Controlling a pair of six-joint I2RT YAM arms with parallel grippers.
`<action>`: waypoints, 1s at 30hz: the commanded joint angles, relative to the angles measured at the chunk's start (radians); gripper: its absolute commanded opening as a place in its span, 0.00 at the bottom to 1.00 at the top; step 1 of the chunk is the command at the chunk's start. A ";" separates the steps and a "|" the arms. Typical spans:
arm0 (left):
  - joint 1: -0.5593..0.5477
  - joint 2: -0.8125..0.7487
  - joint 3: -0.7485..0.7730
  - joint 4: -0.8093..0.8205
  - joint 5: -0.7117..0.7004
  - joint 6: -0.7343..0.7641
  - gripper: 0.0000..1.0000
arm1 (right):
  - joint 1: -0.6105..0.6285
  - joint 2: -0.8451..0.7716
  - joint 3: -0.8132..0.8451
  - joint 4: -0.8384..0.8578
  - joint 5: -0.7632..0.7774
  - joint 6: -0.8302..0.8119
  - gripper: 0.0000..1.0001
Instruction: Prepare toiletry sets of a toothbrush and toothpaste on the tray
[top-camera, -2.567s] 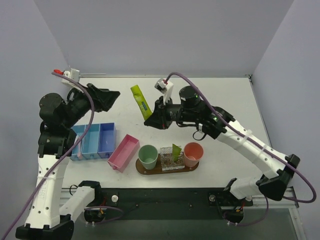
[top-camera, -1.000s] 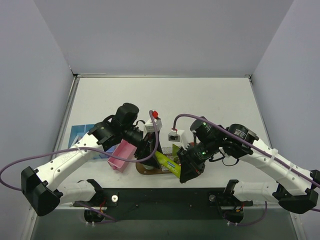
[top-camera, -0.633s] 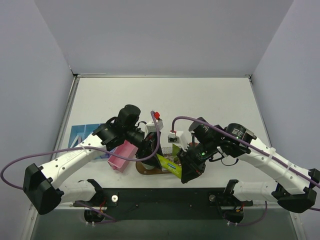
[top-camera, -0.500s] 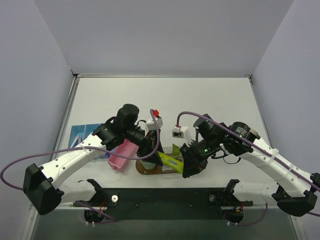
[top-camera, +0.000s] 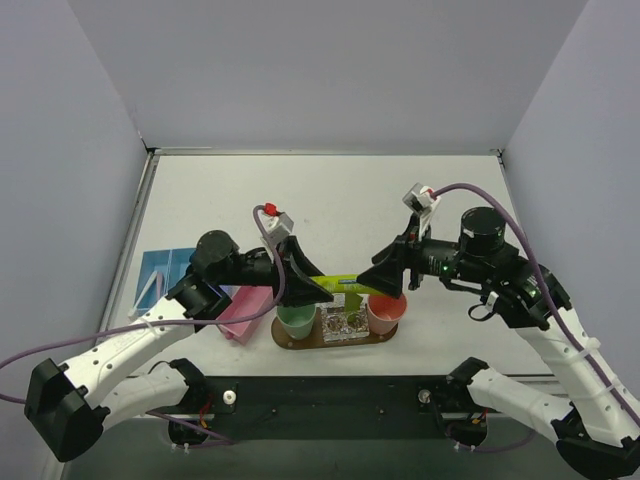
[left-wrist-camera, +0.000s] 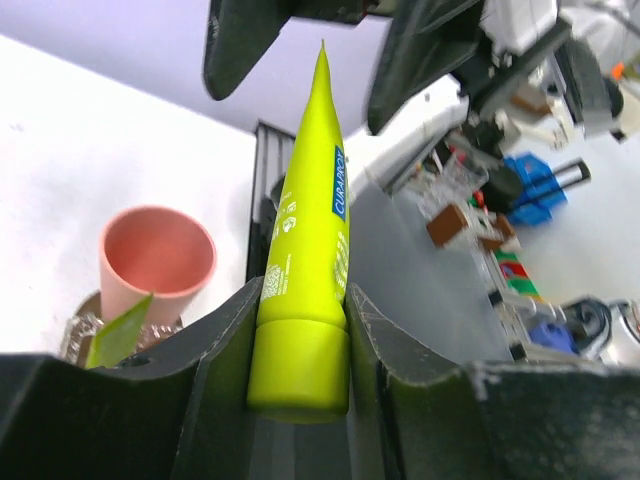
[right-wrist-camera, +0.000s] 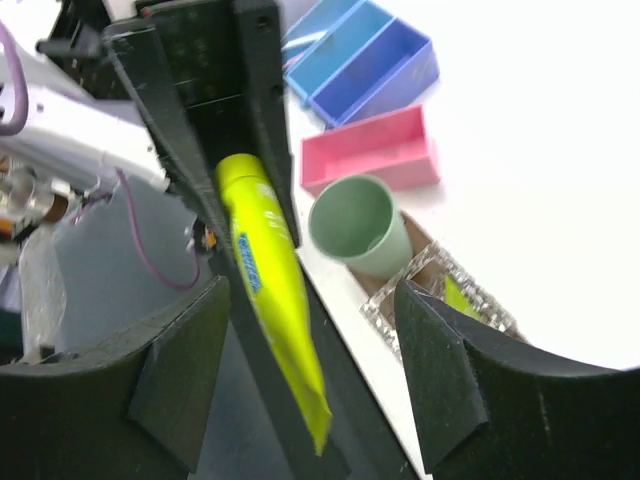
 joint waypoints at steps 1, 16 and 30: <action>0.016 -0.084 -0.028 0.266 -0.184 -0.151 0.00 | -0.106 -0.025 -0.050 0.236 -0.097 0.049 0.63; 0.068 -0.140 -0.048 0.250 -0.272 -0.215 0.00 | -0.255 -0.073 -0.160 0.527 -0.350 0.272 0.60; 0.068 -0.125 -0.063 0.316 -0.229 -0.263 0.00 | -0.259 -0.043 -0.208 0.691 -0.369 0.377 0.38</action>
